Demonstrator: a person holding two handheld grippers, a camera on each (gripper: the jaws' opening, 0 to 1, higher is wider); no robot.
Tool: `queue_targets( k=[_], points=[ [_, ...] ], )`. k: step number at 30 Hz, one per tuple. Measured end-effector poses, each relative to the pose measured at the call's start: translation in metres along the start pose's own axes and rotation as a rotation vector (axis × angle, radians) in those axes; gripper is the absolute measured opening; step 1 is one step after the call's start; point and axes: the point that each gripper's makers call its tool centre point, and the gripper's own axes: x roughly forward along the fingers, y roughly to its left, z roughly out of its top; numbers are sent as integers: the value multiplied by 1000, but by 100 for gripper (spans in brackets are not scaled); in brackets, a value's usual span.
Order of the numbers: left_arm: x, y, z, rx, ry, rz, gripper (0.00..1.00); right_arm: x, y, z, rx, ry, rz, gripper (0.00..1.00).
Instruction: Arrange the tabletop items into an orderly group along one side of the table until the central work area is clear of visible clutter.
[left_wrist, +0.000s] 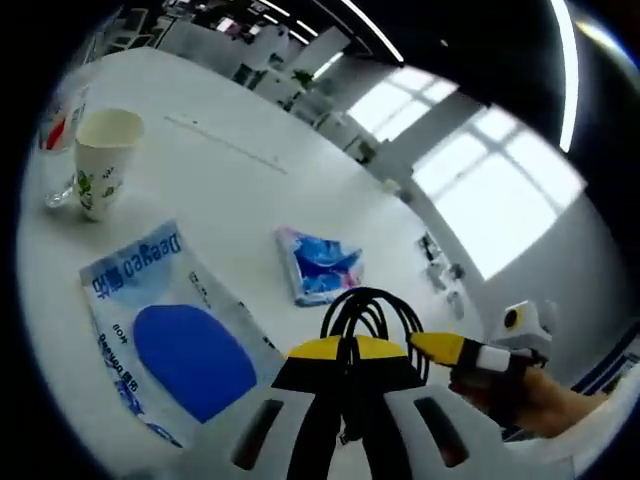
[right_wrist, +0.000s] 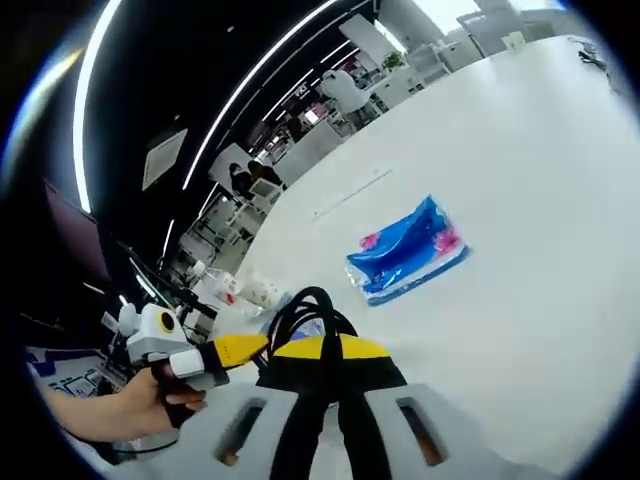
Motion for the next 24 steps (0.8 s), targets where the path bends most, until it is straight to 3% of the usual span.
queue_targets(
  k=[10, 24],
  points=[
    [13, 0, 1, 32, 21, 5, 0, -1, -9, 6, 10, -16, -17, 0],
    [42, -8, -6, 65, 91, 16, 0, -1, -38, 13, 71, -36, -70, 0]
  ],
)
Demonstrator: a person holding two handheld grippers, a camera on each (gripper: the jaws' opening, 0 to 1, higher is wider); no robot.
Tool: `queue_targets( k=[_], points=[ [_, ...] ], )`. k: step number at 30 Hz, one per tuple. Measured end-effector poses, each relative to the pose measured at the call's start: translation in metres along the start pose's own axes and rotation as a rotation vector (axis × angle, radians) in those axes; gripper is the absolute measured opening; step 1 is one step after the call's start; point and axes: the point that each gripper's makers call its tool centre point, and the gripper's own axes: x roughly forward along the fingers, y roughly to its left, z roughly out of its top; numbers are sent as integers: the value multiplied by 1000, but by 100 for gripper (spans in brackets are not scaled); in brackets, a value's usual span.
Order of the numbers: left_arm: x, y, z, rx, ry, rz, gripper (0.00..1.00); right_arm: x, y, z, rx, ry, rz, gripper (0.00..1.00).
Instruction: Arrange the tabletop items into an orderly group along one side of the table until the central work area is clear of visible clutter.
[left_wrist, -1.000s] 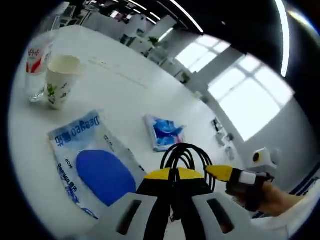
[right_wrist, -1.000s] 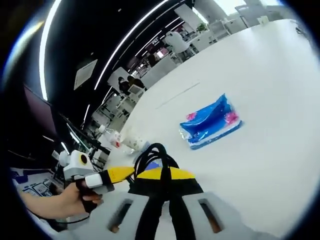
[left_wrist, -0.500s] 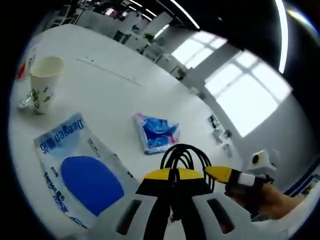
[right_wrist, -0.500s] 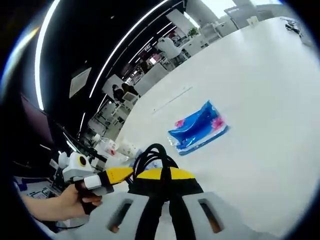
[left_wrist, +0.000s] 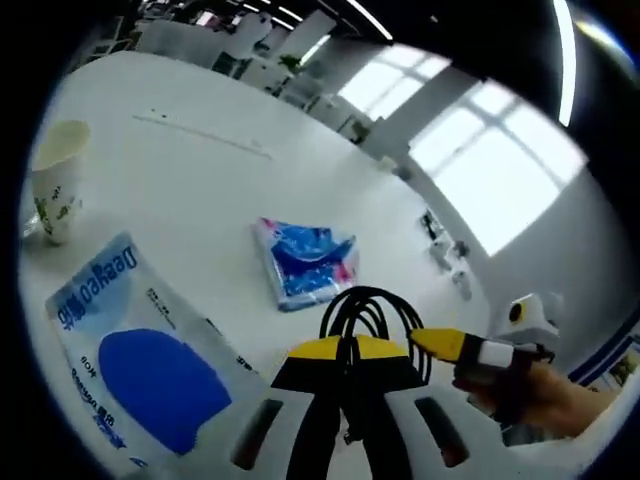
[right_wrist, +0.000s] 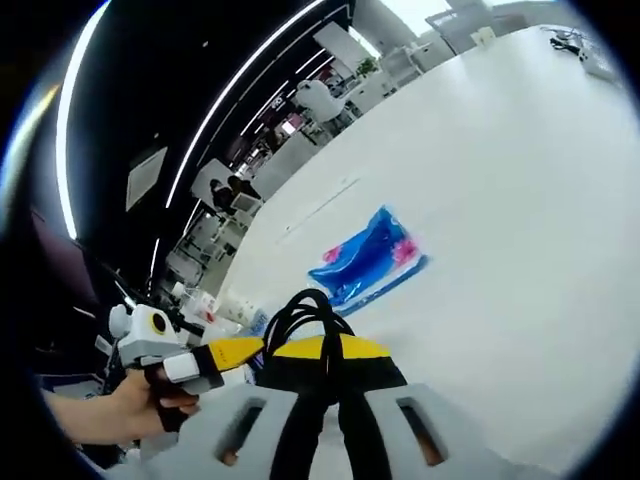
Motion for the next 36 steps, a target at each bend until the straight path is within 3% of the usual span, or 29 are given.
queue_targets(
  k=[7, 21, 24, 32, 36],
  points=[
    [13, -3, -4, -11, 30, 21, 0, 5, -13, 6, 3, 4, -24, 0],
    [30, 14, -15, -18, 90, 54, 0, 18, -31, 4, -23, 60, -55, 0],
    [31, 17, -23, 51, 134, 72, 0, 19, -32, 1, -40, 76, -66, 0],
    [36, 21, -29, 70, 170, 84, 0, 22, -41, -4, -52, 100, -83, 0],
    [38, 29, -35, 132, 208, 118, 0, 23, -44, -10, -75, 124, -95, 0]
  ],
)
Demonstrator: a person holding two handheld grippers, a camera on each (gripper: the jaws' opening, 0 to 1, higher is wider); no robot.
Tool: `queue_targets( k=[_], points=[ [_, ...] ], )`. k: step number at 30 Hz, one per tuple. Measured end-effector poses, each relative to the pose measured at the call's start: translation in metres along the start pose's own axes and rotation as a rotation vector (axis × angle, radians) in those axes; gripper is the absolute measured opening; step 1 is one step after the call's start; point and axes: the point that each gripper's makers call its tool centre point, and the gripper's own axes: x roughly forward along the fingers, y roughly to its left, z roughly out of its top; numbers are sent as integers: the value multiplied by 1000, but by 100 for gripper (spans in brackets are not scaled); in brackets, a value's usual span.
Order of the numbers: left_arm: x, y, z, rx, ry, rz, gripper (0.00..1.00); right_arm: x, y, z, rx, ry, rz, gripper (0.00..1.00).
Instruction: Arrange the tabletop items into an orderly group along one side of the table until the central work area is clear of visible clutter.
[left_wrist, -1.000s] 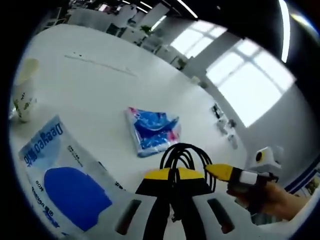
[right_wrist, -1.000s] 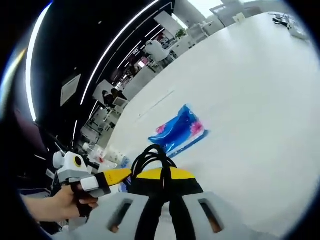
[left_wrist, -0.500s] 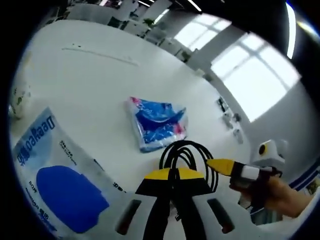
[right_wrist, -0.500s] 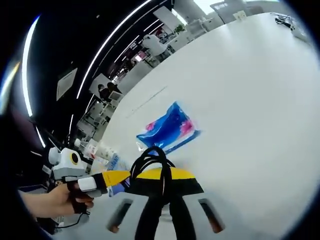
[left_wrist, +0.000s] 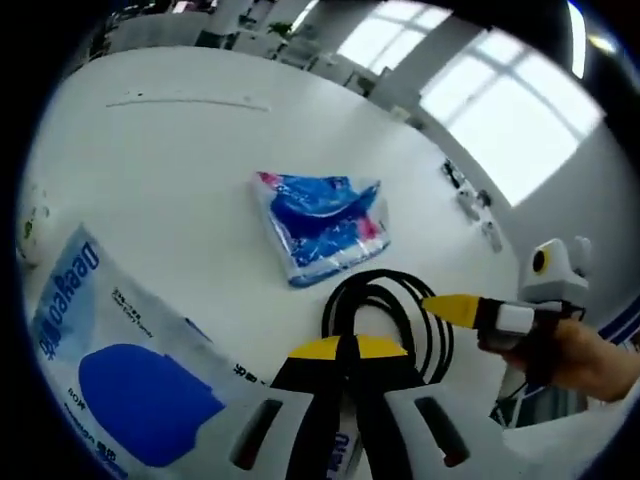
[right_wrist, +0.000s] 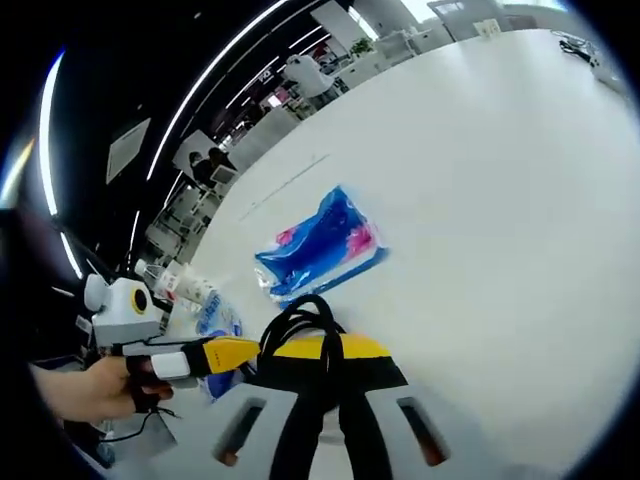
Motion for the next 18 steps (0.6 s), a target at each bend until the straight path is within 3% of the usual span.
queue_targets(
  k=[9, 10, 14, 18],
  points=[
    [5, 2, -4, 72, 23, 19, 0, 6, -18, -14, -43, 55, -36, 0],
    [5, 3, -4, 78, 26, 23, 0, 8, -16, -8, -35, 22, -15, 0],
    [5, 3, -4, 47, 25, 20, 0, 8, -17, -12, -71, 46, -32, 0],
    [4, 0, -4, 55, 17, 18, 0, 7, -17, -13, -50, 43, -24, 0]
  ],
)
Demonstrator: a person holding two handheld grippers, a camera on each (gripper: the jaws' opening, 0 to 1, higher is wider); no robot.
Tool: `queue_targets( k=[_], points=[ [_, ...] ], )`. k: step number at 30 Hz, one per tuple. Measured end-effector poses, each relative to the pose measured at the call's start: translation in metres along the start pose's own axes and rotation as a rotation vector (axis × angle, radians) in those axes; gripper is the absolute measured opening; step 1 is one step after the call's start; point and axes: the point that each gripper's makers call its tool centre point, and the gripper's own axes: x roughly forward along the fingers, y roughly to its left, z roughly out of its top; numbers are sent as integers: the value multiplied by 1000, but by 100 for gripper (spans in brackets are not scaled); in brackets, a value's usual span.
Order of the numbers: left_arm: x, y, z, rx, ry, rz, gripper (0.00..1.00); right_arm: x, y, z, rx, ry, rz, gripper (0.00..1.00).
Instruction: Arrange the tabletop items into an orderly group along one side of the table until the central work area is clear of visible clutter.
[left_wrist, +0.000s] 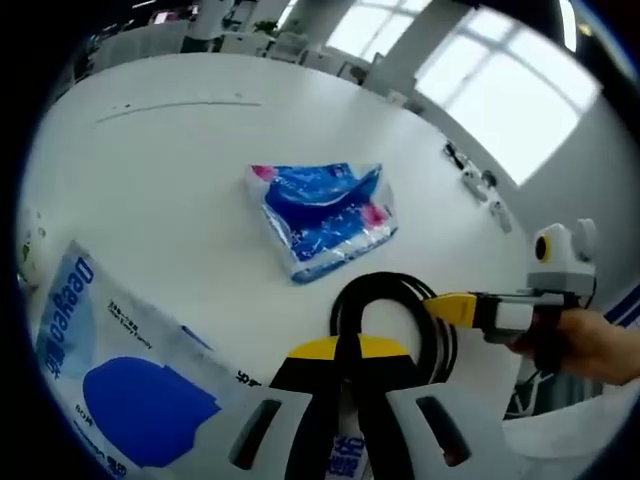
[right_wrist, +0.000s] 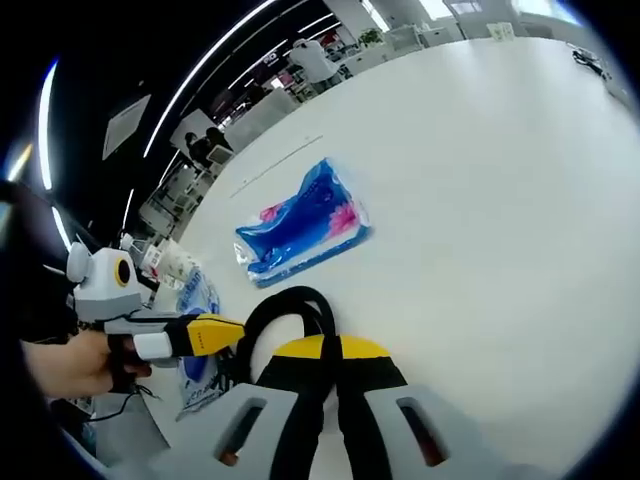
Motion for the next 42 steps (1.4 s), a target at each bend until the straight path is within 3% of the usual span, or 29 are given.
queue_targets(
  k=[10, 23, 25, 29, 32, 35, 37, 38, 42],
  points=[
    [1, 6, 0, -85, -30, 0, 1, -1, 0, -1, -21, 6, -7, 0],
    [1, 9, 1, -68, -39, 31, 4, -1, -2, -2, 3, 18, -5, 0],
    [-1, 12, 2, -50, -50, 48, 7, -2, 1, -1, 12, 1, 8, 5],
    [-5, 19, 17, -73, -138, 63, 32, -13, 15, 21, 34, -132, 56, 16],
    [-16, 12, 30, -64, -199, 67, 51, -19, 24, 28, 16, -170, 72, 27],
    [-26, 3, 39, -56, -239, 51, 69, -21, 32, 36, 2, -199, 93, 45],
    [-25, 5, 42, -61, -257, 57, 86, -22, 37, 38, -18, -206, 101, 54],
    [-30, 9, 44, -46, -260, 92, 89, -24, 38, 40, -31, -218, 103, 55],
    [-36, 10, 40, -20, -252, 60, 96, -24, 42, 40, -43, -211, 103, 60]
  ],
)
